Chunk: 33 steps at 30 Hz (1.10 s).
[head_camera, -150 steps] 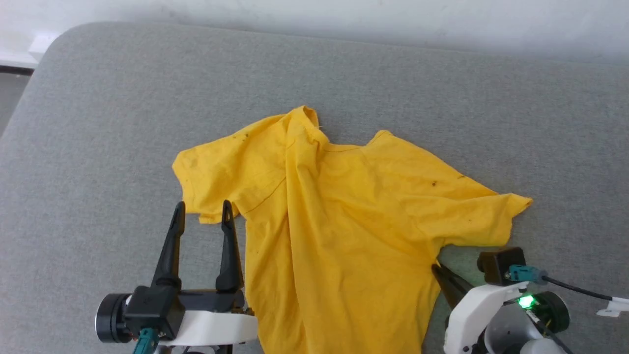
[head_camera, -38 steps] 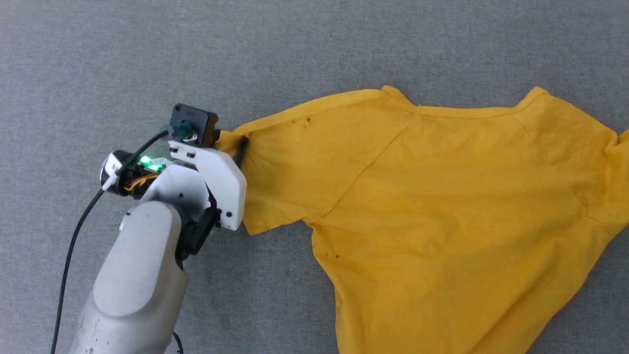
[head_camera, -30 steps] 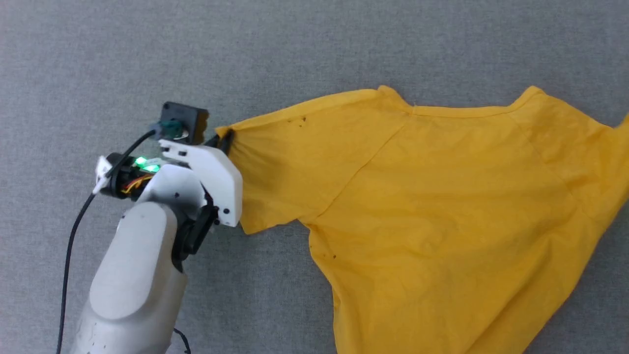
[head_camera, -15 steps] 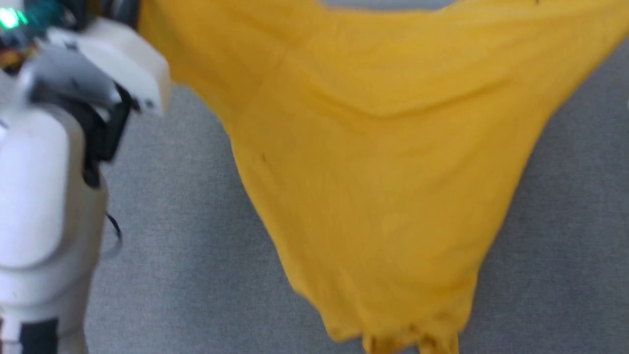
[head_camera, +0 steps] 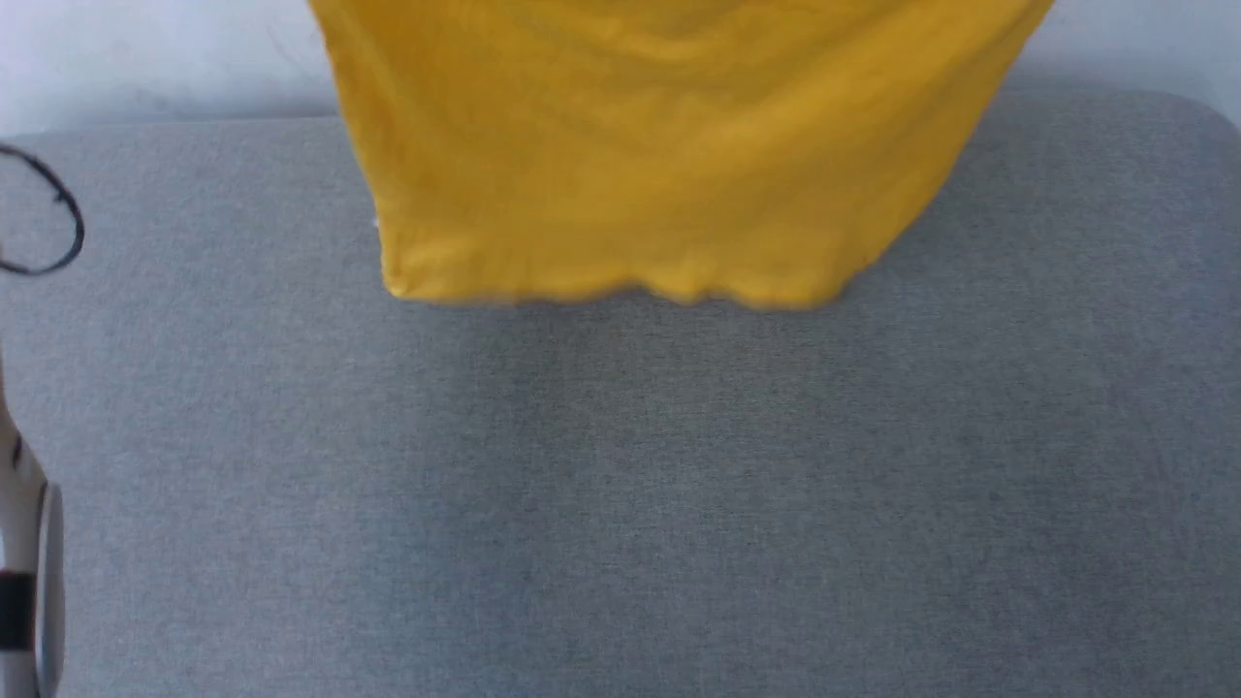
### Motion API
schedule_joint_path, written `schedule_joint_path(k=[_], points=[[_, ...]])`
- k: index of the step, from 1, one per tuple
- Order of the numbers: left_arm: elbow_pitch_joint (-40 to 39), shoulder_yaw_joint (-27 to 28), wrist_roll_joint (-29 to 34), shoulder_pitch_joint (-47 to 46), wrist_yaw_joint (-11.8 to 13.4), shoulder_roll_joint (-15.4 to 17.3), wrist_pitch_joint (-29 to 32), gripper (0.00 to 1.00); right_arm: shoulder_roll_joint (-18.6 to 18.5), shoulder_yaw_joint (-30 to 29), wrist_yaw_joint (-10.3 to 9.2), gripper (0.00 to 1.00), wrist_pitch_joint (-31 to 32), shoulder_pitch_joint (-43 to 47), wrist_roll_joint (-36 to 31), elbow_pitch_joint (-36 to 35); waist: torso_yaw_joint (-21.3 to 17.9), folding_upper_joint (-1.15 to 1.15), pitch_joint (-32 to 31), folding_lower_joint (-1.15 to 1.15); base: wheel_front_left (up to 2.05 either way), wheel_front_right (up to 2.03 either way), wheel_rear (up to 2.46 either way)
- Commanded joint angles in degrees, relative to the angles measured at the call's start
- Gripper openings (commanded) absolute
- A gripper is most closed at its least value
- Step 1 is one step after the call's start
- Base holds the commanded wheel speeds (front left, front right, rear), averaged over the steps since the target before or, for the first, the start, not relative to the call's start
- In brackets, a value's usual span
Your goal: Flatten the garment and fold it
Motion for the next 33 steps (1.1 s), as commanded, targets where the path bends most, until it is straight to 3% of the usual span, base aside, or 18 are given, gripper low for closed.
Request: schedule_joint_path(k=[1,6,14,23,33], points=[[1.07,-0.27,-0.62,-1.61,-0.33,-0.64,1.00,0.00,-0.15,1.18,-0.12,0.00,-0.09,-1.97,-0.15,1.22,-0.62,0.00,-0.48,0.01,0.00,0.00,0.00],[2.98,-0.99,-1.78,-4.44,-0.72,-1.52,3.74,0.00,-0.15,3.54,-0.12,0.00,0.96,-5.91,1.71,3.63,-1.17,0.00,0.47,0.01,0.00,0.00,0.00],[3.93,0.47,-2.44,-10.23,2.33,-3.44,3.24,0.00,0.16,4.24,-0.12,0.00,3.15,-14.08,4.29,6.63,-2.45,0.00,9.08,0.01,0.00,0.00,0.00],[7.83,0.34,1.52,-23.14,6.84,-5.87,-10.30,0.00,2.96,3.78,-0.12,0.00,-2.72,-27.28,-0.99,14.95,-3.53,0.00,21.29,0.01,0.00,0.00,0.00],[15.18,1.01,2.21,-30.55,10.30,-7.79,-21.77,0.00,4.05,5.29,-0.12,0.00,-10.88,-36.83,-8.88,25.18,-2.25,0.00,26.35,0.01,0.00,0.00,0.00]])
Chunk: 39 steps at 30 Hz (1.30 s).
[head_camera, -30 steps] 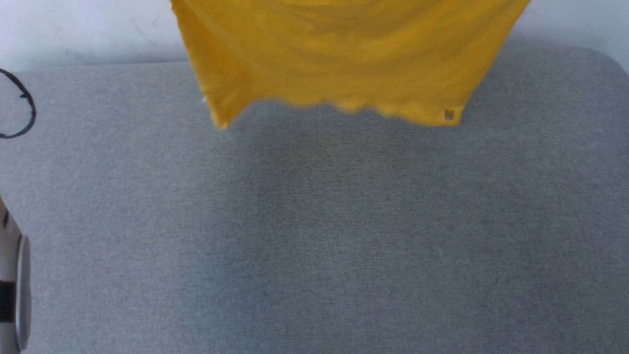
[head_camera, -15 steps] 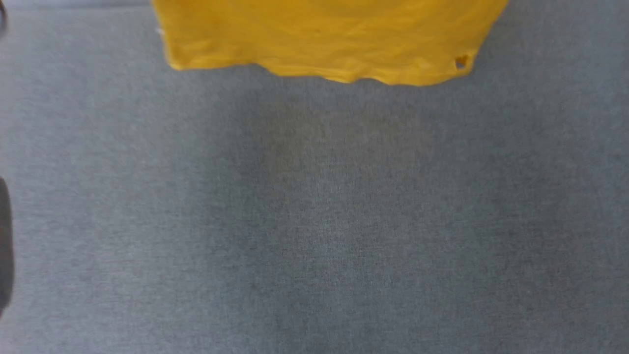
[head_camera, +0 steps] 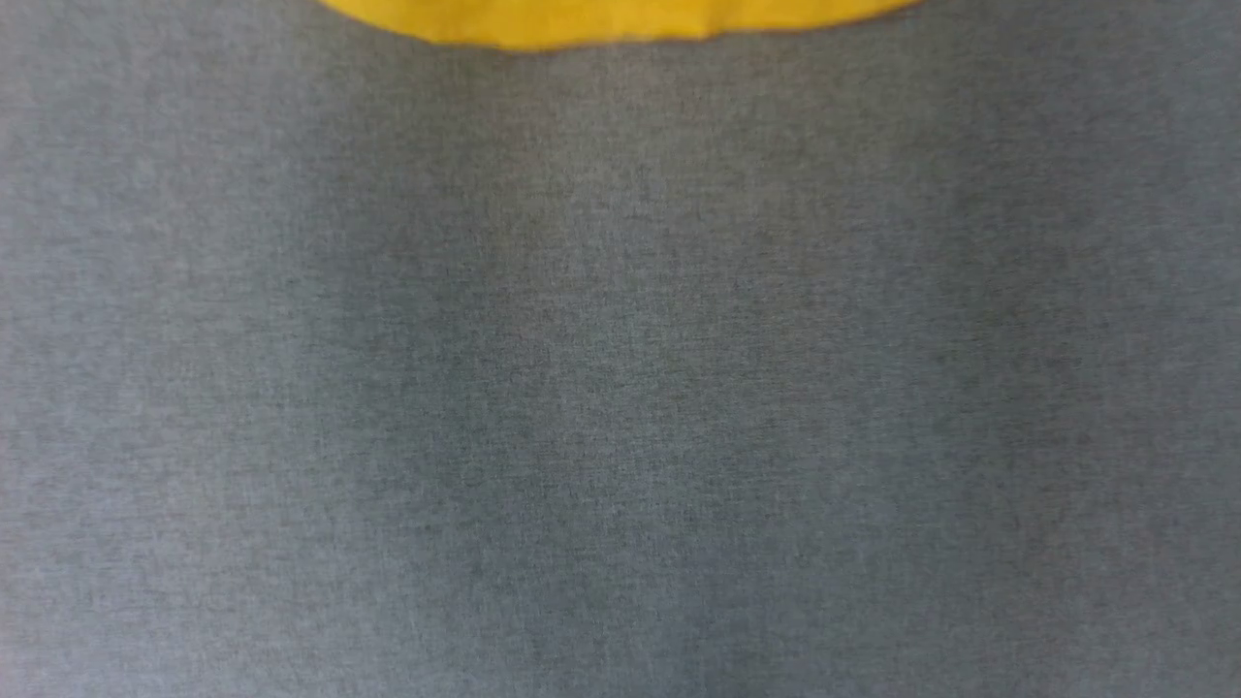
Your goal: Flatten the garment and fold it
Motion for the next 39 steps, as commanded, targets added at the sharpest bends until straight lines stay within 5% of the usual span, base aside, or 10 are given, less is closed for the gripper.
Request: schedule_joint_path(k=[1,7,20,27,33,39], points=[[0.13,0.46,-0.13,-1.55,0.68,-0.17,-1.24,0.00,-0.11,0.40,-0.12,0.00,-0.83,-1.17,-0.76,0.62,0.60,-0.01,2.39,-0.02,0.00,0.00,0.00],[1.48,1.95,-1.08,-3.73,1.65,0.21,-7.60,0.00,-1.54,2.83,-0.12,0.00,-5.89,-4.44,-3.30,3.24,1.77,-0.01,5.15,-0.02,0.00,0.00,0.00],[1.43,3.29,-8.30,9.09,-4.68,1.10,-14.57,0.00,-4.51,11.04,-0.12,0.00,-15.00,1.08,2.32,3.37,4.21,-0.01,5.38,-0.02,0.00,0.00,0.00],[-11.26,3.79,-12.31,25.93,-6.62,2.29,-11.90,0.00,-10.04,11.95,-0.12,0.00,-16.59,14.65,11.88,-8.13,4.13,-0.01,0.17,-0.02,0.00,0.00,0.00],[-26.57,5.37,-15.36,45.17,-4.85,3.55,-7.44,0.00,-13.50,3.95,-0.12,0.00,-12.43,33.34,19.02,-23.20,4.06,-0.01,-4.41,-0.02,0.00,0.00,0.00],[-38.41,6.05,-16.95,65.46,-2.71,3.31,-6.93,0.00,-9.60,-8.19,-0.12,0.00,-7.88,56.64,20.65,-38.13,4.21,-0.01,-9.34,-0.02,0.00,0.00,0.00]])
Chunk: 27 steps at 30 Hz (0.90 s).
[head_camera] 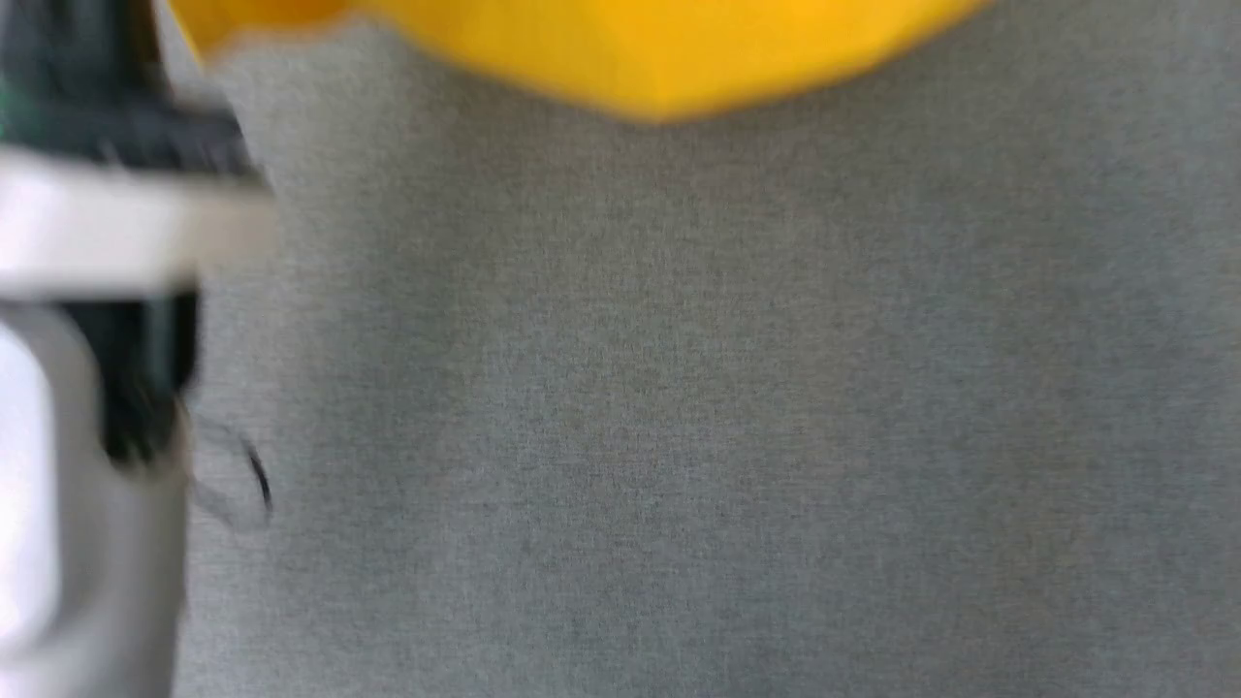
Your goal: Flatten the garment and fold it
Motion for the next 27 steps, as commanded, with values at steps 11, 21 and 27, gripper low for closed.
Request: schedule_joint_path(k=[11,21,27], points=[[-8.68,-1.21,-5.68,31.13,1.23,-2.22,-0.49,0.00,15.62,-13.94,-0.12,0.00,6.93,35.35,0.91,-14.77,0.60,-0.01,-11.42,0.02,0.00,0.00,0.00],[-5.12,-1.39,-11.87,50.08,0.08,-0.97,2.65,0.00,21.11,-19.45,-0.12,0.00,12.62,55.49,3.14,-13.37,0.34,-0.01,-17.29,0.02,0.00,0.00,0.00],[-2.17,-2.03,-13.42,56.13,-0.07,-0.24,4.74,0.00,22.53,-21.20,-0.12,0.00,13.72,62.68,4.07,-11.02,0.44,-0.01,-19.53,0.02,0.00,0.00,0.00]])
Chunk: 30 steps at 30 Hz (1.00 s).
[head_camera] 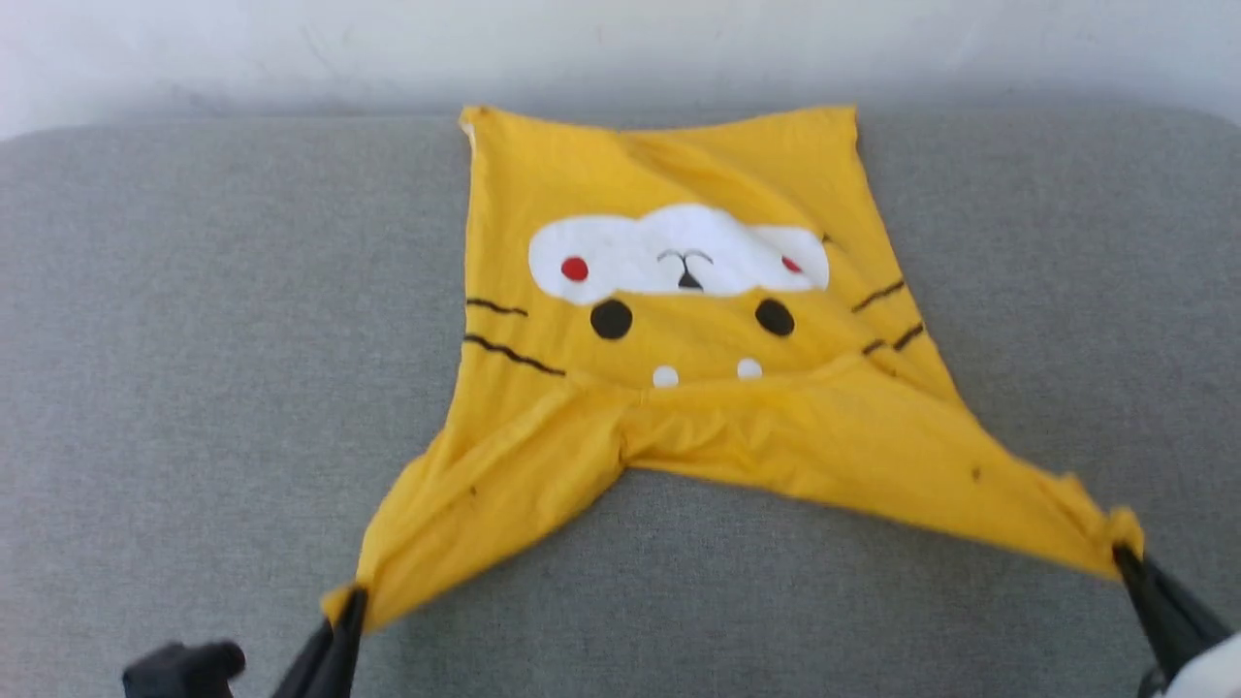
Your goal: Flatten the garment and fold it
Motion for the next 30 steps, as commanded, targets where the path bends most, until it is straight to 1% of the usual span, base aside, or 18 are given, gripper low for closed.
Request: schedule_joint_path(k=[1,3,9,15,18,24,30], points=[[0.29,-0.02,-0.29,0.67,-0.38,0.33,0.18,0.00,0.38,-0.49,-0.11,0.00,0.14,0.84,0.48,0.33,0.05,-0.01,-1.50,0.01,0.00,0.00,0.00],[1.39,-0.43,-0.64,2.49,-0.29,0.60,1.15,0.00,0.78,-1.17,-0.11,0.00,0.62,3.33,0.40,1.35,-0.09,-0.01,-2.41,0.01,0.00,0.00,0.00],[3.06,-1.76,-3.05,7.02,0.05,-0.06,3.86,0.00,2.13,-2.33,-0.11,0.00,2.01,8.46,0.80,3.94,-0.91,-0.01,-4.53,0.01,0.00,0.00,0.00],[3.20,-2.35,-3.39,9.58,1.06,0.75,6.43,0.00,2.17,-3.34,-0.11,0.00,4.89,11.65,0.87,4.87,-1.19,-0.01,-5.71,0.01,0.00,0.00,0.00],[2.41,-1.80,-2.72,9.88,1.66,1.24,5.98,0.00,2.08,-4.24,-0.11,0.00,6.15,12.64,0.44,5.05,-1.00,-0.01,-6.08,0.01,0.00,0.00,0.00],[-0.55,-1.45,-0.84,7.92,1.97,1.42,3.71,0.00,2.85,-3.78,-0.11,0.00,5.38,11.62,0.07,4.99,-0.15,-0.01,-6.50,0.01,0.00,0.00,0.00],[-2.36,-2.99,0.90,4.86,2.30,1.83,5.15,0.00,2.74,-0.68,-0.11,0.00,3.48,7.87,-1.53,8.38,0.62,-0.01,-6.09,0.01,0.00,0.00,0.00]])
